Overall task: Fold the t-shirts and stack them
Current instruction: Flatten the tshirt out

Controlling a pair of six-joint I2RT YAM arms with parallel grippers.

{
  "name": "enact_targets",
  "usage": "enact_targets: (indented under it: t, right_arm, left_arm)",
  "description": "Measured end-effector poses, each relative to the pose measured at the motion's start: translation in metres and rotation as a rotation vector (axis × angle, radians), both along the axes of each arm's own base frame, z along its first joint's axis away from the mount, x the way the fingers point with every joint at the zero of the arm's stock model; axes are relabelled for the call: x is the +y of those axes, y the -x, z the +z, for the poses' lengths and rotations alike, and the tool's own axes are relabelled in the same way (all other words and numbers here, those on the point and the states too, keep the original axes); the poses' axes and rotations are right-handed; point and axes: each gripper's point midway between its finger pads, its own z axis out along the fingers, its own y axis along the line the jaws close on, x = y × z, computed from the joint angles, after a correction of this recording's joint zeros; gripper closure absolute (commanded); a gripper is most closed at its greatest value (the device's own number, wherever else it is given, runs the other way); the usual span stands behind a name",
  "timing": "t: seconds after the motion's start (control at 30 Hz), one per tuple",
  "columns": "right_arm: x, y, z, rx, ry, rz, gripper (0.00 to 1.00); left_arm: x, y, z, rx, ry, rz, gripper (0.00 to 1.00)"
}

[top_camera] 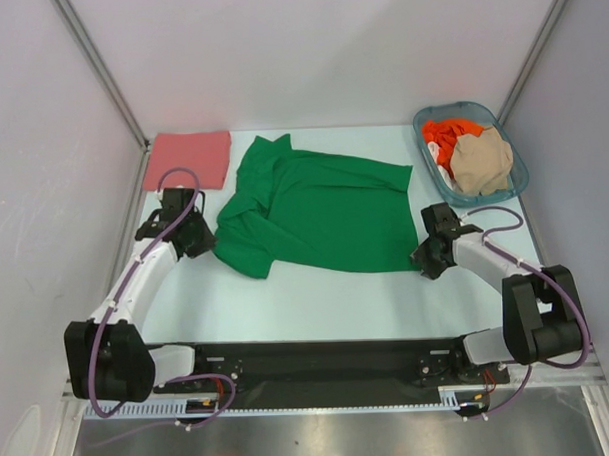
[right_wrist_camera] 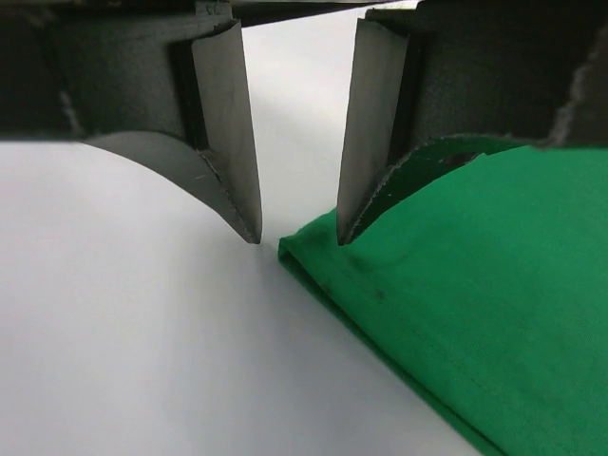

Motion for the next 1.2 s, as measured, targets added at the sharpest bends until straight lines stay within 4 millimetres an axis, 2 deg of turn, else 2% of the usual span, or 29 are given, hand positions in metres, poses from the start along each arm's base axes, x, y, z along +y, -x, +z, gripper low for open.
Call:
enact_targets:
  t: [0.23,0.4,0.5,0.57,0.6,0.63,0.8,0.87,0.93,1.0,1.1,1.13,1.2]
  right_arm:
    - [-0.002,0.0,-0.007,0.02,0.012,-0.023,0.62]
    - [0.0,-0.008,-0.007,0.016,0.004,-0.043,0.63]
    - [0.0,-0.01,-0.008,0.017,0.0,-0.051,0.69]
    - [0.001,-0.012,-0.009,0.019,-0.001,-0.053,0.79]
    - [0.002,-0.014,-0.009,0.02,-0.001,-0.05,0.85]
    - [0.003,-0.016,-0.01,0.018,-0.002,-0.05,1.0]
    - [0.006,-0.017,-0.009,0.009,0.001,-0.025,1.0]
    - [0.009,-0.012,-0.008,0.022,0.01,0.022,1.0]
    - [0.01,0.001,-0.004,0.049,0.027,0.083,1.0]
    - [0.009,0.01,0.008,0.054,0.042,0.143,1.0]
    - [0.005,0.005,0.05,-0.012,0.063,0.211,1.0]
    - [0.003,-0.001,0.069,-0.042,0.07,0.225,1.0]
    - [0.004,-0.019,0.113,-0.131,0.08,0.254,1.0]
  left_arm:
    - [-0.002,0.001,0.003,-0.007,0.008,-0.005,1.0]
    - [-0.001,0.001,0.006,-0.021,0.009,-0.005,1.0]
    - [-0.001,0.002,0.008,-0.025,0.009,-0.005,1.0]
    - [-0.001,0.002,0.009,-0.03,0.01,-0.005,1.0]
    - [-0.001,0.002,0.011,-0.034,0.01,-0.005,1.0]
    - [-0.001,0.002,0.012,-0.039,0.011,-0.005,1.0]
    - [-0.001,0.003,0.024,-0.067,0.012,-0.004,1.0]
    - [-0.002,-0.002,0.04,-0.099,0.015,-0.003,1.0]
    - [-0.002,-0.011,0.063,-0.151,0.018,-0.002,1.0]
    - [-0.003,-0.026,0.1,-0.245,0.025,0.002,1.0]
    - [-0.005,-0.044,0.164,-0.406,0.039,0.0,1.0]
    - [-0.006,-0.05,0.191,-0.474,0.046,-0.004,1.0]
    - [-0.007,-0.056,0.231,-0.581,0.056,-0.012,1.0]
